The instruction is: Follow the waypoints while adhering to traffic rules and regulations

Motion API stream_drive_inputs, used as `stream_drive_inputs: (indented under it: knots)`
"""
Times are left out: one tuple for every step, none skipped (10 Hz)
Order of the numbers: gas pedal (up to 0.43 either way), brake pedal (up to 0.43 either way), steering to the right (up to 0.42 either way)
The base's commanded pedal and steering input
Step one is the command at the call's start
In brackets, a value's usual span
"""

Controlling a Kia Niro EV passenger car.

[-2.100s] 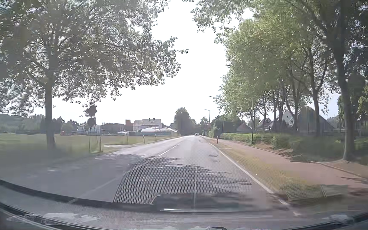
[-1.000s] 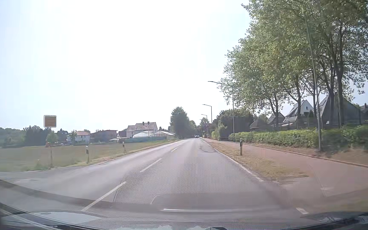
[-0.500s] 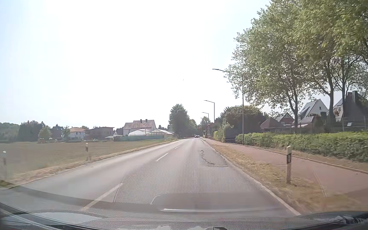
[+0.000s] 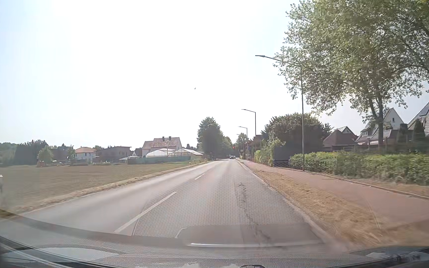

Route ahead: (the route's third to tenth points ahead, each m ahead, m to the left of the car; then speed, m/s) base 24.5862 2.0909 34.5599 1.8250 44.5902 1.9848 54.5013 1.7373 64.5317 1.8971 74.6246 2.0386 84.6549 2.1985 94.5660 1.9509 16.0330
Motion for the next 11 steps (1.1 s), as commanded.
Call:
stream_drive_inputs:
  knots:
    - [0.157, 0.0, -0.007]
    - [0.157, 0.0, -0.006]
    - [0.157, 0.0, -0.005]
    - [0.157, 0.0, -0.004]
    - [0.157, 0.0, -0.003]
    - [0.157, 0.0, -0.003]
    - [0.157, 0.0, -0.003]
    - [0.157, 0.0, -0.003]
    - [0.157, 0.0, -0.001]
    - [0.157, 0.0, 0.0]
    - [0.157, 0.0, 0.001]
